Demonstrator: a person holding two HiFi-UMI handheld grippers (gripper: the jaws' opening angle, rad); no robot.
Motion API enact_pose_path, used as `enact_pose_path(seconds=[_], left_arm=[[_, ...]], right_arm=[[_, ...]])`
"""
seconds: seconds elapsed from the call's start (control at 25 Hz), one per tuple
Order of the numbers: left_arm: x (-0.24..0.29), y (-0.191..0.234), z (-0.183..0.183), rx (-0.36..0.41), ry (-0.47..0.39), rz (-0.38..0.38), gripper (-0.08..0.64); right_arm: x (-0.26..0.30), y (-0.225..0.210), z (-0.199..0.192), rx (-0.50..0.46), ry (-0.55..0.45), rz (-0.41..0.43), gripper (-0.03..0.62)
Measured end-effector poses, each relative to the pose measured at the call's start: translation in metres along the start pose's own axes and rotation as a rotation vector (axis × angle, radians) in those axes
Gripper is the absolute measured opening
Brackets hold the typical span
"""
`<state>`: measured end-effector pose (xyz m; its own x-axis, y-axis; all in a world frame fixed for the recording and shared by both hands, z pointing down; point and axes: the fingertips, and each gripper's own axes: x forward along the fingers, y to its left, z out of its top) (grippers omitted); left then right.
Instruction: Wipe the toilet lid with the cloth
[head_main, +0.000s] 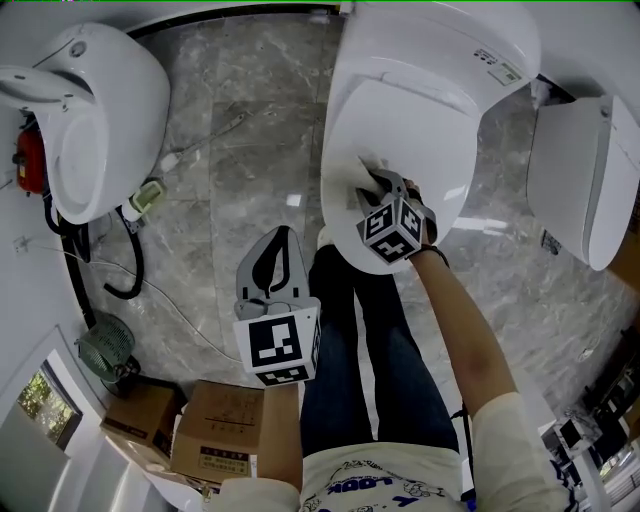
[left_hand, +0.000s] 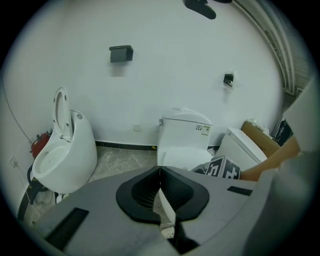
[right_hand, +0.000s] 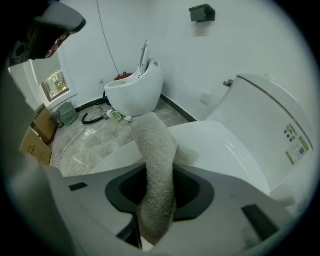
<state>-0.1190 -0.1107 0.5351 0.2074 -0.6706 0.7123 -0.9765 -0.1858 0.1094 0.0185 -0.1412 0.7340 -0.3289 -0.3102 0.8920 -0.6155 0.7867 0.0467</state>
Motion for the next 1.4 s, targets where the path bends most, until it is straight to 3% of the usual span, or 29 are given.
enact_pose_path(seconds=[0.76, 1.2, 1.4], left_arm=[[0.021, -0.074, 0.013, 0.11, 0.02, -0.105, 0.005], [0.024, -0.096, 0.013, 0.147, 0.018, -0.13, 0.005], [0.022, -0.098, 0.009, 0.147, 0.024, -0.128, 0.005]], right_arm=[[-0.055, -0.078, -0.117, 0.246, 0.029, -0.11, 0.12], [-0.083, -0.116, -0.209, 0.508, 0.088, -0.196, 0.12], [-0.086, -0.119, -0.217, 0.561, 0.094, -0.21, 0.12]])
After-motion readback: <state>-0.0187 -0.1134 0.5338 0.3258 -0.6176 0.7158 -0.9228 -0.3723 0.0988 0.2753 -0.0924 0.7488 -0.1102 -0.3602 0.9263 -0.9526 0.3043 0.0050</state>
